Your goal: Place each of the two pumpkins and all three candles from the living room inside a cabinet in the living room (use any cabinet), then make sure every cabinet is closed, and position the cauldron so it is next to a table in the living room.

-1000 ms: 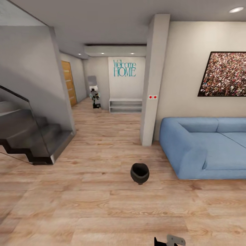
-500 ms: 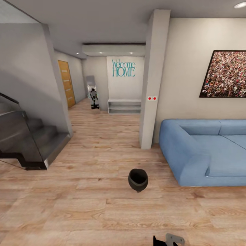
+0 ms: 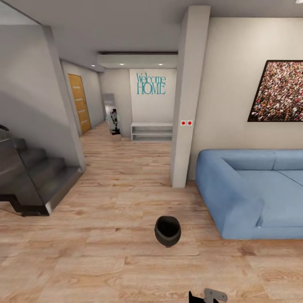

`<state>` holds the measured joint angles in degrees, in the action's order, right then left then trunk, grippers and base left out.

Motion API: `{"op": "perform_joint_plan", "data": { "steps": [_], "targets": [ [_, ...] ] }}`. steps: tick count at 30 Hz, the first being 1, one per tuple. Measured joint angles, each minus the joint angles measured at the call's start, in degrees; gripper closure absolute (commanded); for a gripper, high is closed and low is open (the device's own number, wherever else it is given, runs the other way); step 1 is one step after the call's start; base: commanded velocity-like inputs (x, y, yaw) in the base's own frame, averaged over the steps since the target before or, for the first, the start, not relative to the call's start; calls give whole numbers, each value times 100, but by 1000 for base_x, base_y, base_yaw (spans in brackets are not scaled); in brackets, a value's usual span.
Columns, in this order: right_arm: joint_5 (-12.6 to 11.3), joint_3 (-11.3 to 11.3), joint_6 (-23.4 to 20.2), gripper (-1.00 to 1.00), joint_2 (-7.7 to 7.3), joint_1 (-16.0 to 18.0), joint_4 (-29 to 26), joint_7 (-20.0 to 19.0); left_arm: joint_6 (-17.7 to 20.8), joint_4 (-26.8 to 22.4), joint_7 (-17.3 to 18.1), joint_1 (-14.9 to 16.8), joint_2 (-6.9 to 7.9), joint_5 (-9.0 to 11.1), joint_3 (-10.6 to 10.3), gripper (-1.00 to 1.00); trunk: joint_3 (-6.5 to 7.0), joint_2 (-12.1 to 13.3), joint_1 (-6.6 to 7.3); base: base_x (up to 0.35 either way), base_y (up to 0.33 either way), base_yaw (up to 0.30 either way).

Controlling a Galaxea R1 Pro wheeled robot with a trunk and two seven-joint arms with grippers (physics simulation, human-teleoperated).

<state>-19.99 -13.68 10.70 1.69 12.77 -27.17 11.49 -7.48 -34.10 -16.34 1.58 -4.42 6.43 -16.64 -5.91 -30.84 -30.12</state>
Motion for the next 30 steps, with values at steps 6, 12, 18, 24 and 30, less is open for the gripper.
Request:
{"op": "perform_joint_plan", "data": {
  "steps": [6, 12, 18, 24, 30],
  "targets": [
    [2, -3, 0, -100, 6, 0, -3, 0, 1, 6, 2, -3, -1, 0, 0, -100, 0, 0, 0, 310, -114, 0],
    [7, -7, 0, -100, 19, 0, -9, 0, -2, 7, 4, 2, -2, 0, 0, -100, 0, 0, 0, 310, -114, 0],
    [3, -8, -2, -100, 21, 0, -10, 2, 0, 9, 7, 2, -3, -2, 0, -100, 0, 0, 0, 310, -115, 0],
    [10, -12, -3, -100, 18, 0, -10, 0, 0, 11, 8, 2, -3, -1, 0, -100, 0, 0, 0, 310, -118, 0],
    [18, -16, -4, -100, 13, 0, -3, 0, 0, 29, 11, 2, -3, -1, 0, -100, 0, 0, 0, 310, -125, 0]
  ]
}}
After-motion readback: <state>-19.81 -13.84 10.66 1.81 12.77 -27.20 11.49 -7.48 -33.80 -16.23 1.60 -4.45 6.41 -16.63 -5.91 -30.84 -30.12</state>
